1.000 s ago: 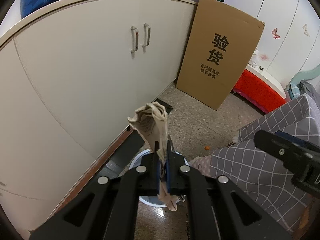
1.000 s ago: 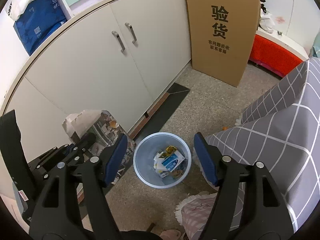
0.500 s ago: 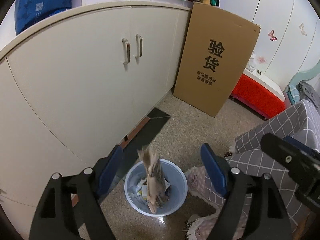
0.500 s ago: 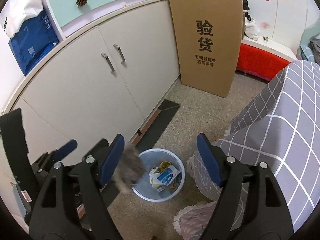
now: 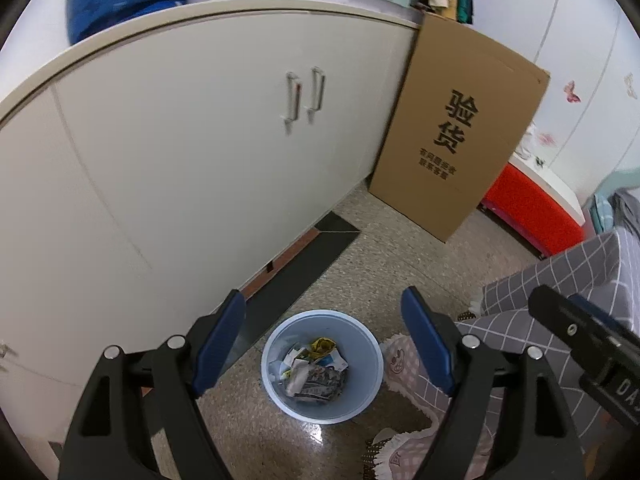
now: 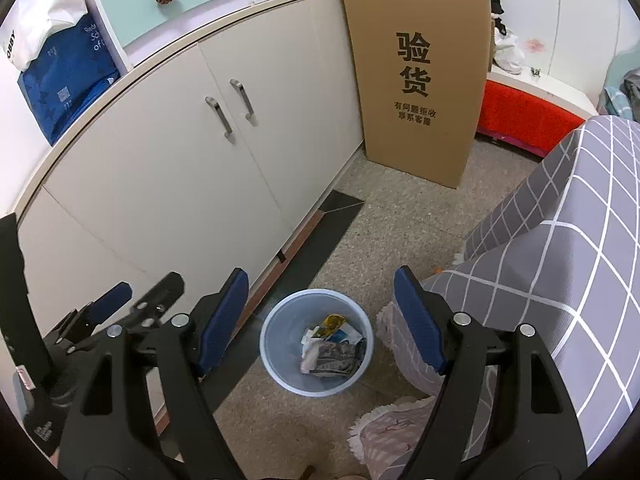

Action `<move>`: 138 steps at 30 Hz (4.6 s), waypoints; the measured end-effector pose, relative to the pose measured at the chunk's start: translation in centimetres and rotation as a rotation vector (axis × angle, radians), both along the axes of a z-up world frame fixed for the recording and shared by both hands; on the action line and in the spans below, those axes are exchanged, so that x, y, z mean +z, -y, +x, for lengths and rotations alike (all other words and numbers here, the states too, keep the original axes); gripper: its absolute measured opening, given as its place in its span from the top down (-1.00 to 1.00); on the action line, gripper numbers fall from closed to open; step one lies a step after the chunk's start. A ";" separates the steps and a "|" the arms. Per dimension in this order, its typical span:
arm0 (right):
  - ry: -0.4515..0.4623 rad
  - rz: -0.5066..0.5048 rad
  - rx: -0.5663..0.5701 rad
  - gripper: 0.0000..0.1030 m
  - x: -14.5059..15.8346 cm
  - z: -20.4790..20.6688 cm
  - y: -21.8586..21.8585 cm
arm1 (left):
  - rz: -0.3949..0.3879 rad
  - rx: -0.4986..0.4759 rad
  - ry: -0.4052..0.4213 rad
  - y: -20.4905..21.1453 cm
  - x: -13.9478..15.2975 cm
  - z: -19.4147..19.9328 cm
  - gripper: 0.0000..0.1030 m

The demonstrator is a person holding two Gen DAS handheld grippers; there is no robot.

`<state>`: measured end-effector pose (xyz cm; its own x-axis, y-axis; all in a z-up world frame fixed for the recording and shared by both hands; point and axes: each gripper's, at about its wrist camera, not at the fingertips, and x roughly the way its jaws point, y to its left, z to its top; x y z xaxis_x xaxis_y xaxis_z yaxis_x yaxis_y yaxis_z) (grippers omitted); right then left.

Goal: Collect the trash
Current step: 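Move both open tools back to the table, then grasp the green artificial leaf with the left tool, then grasp the blue snack packet with the right tool while left holds the leaf, then carry the green leaf and blue packet over the bin, then open the left tool dropping the leaf while right drops the blue packet into bin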

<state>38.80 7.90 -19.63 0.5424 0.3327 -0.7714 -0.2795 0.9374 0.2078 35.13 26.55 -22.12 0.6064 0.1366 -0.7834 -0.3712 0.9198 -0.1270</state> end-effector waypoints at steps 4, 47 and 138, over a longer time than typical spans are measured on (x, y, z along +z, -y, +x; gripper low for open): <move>0.015 0.036 0.020 -0.44 1.6 -0.5 0.0 | 0.054 0.047 0.048 -0.2 2.5 -1.5 -0.52; 0.175 0.297 -0.741 -0.64 6.5 -14.2 54.9 | 0.219 -0.943 0.132 57.2 9.3 -0.5 -0.64; -0.100 -0.047 0.201 0.31 -0.3 -0.9 -1.4 | 0.092 -0.216 -0.064 4.4 0.1 0.2 0.93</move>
<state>37.88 9.32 -19.95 0.3893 0.3886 -0.8351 -0.4420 0.8743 0.2007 35.38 22.18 -22.06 0.5789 0.0813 -0.8113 -0.1690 0.9854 -0.0219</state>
